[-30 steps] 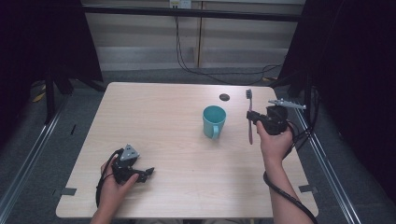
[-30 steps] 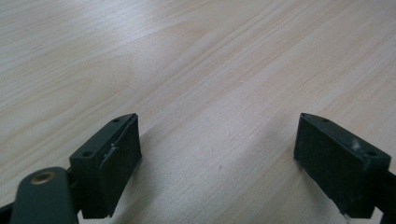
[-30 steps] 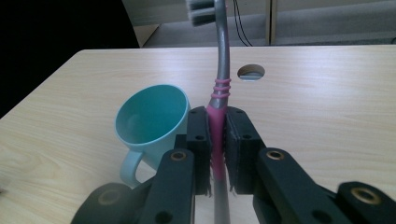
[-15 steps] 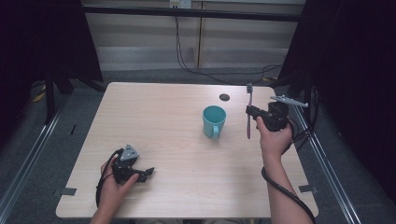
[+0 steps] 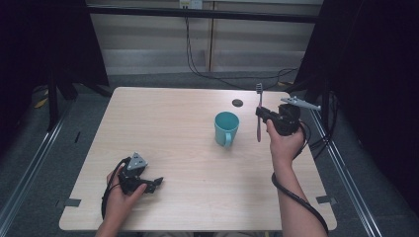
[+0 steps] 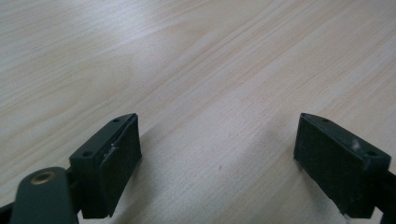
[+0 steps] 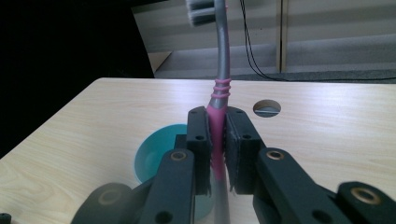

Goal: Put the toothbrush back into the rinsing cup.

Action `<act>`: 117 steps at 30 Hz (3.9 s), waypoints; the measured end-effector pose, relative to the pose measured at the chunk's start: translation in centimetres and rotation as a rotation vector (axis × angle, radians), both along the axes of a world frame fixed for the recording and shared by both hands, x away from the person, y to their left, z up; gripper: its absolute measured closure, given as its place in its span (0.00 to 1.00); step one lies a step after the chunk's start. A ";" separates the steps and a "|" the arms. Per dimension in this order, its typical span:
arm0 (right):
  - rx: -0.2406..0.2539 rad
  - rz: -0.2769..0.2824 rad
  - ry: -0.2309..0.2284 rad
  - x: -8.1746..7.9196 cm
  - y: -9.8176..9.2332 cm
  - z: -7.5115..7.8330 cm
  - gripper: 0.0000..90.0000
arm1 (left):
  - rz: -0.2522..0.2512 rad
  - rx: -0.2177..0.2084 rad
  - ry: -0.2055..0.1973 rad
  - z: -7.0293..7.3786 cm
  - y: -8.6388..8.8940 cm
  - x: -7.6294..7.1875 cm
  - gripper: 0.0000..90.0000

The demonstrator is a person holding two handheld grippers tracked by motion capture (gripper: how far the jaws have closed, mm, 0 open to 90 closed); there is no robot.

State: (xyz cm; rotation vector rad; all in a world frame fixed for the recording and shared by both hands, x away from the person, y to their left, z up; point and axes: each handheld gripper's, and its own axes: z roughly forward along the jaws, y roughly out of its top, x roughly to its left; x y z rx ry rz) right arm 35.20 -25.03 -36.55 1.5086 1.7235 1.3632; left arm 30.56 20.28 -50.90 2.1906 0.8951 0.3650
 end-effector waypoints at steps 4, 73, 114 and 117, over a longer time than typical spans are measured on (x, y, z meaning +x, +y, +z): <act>0.009 0.007 -0.016 0.1 0.2 0.2 0.91 | 0.000 0.000 0.000 0.0 0.0 0.0 0.16; 0.021 0.134 -0.138 3.9 5.6 1.0 0.91 | -0.002 0.000 0.002 0.0 0.0 0.0 0.16; 0.049 0.150 -0.158 6.2 6.1 -2.0 0.91 | 0.000 -0.001 0.000 0.0 0.0 0.0 0.16; 0.056 0.146 -0.162 6.3 6.0 -2.2 0.91 | 0.000 -0.001 0.000 0.0 0.0 0.0 0.16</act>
